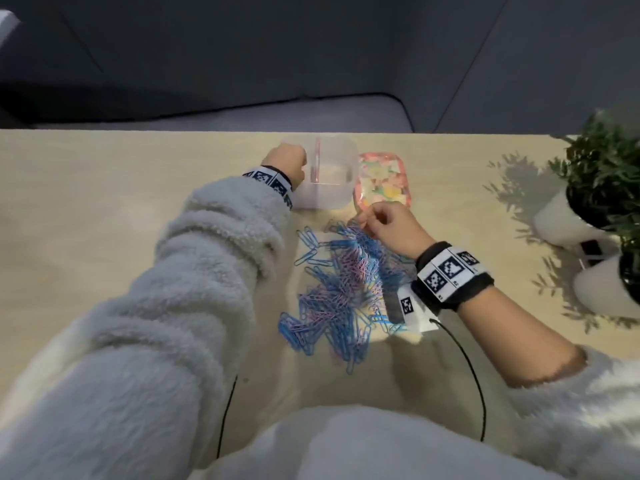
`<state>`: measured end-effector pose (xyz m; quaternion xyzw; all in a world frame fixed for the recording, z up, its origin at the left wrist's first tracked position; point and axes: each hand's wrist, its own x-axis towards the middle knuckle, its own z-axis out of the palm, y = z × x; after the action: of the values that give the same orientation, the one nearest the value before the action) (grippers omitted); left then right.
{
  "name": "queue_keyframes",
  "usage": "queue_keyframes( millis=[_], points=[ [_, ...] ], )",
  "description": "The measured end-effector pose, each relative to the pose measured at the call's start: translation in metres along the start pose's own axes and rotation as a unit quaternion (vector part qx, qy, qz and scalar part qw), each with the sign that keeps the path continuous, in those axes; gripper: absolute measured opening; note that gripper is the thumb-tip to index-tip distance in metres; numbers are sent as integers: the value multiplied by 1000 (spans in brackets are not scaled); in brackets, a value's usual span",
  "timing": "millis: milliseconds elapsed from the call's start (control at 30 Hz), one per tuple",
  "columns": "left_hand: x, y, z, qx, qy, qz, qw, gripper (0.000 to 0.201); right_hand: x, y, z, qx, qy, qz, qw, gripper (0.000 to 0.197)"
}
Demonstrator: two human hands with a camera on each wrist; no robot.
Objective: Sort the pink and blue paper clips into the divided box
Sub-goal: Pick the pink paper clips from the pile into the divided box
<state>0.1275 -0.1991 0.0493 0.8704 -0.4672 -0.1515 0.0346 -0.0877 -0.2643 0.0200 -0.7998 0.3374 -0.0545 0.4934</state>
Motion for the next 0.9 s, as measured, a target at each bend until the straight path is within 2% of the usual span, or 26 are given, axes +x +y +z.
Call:
queue_keyframes(
  millis=[67,100,167,200,233,300,367,433,533,667,833,900],
  points=[
    [-9,3,1,-13,26,-10,1000,33,-8,12,3,-68,-3,8,998,27],
    [-17,5,2,-28,68,-9,997,32,-10,16,6,-107,-1,6,994,29],
    [-39,10,12,-44,198,37,979,27,-13,21,14,-178,-3,-12,984,36],
    [-51,12,22,-53,228,66,970,25,-13,22,18,-212,-7,-31,977,39],
    [-63,13,34,-65,213,91,971,22,-13,24,23,-244,-12,-55,968,41],
    [-82,16,63,-64,111,125,984,19,-14,28,31,-291,-21,-76,953,43],
    [-93,16,87,-24,4,152,988,31,-15,29,36,-329,-27,-73,941,44],
    [-100,15,103,15,-57,162,985,47,-17,32,38,-354,-35,-76,932,43],
    [-112,13,113,38,-54,166,984,53,-29,37,42,-359,-26,-98,928,38],
    [-126,10,112,56,-31,159,985,40,-47,38,40,-330,-20,-118,936,32],
    [-101,14,88,-51,43,107,992,27,-21,7,26,-255,25,-46,966,30],
    [-82,21,81,-77,52,83,992,27,-2,-4,23,-255,10,-36,966,29]
  ],
)
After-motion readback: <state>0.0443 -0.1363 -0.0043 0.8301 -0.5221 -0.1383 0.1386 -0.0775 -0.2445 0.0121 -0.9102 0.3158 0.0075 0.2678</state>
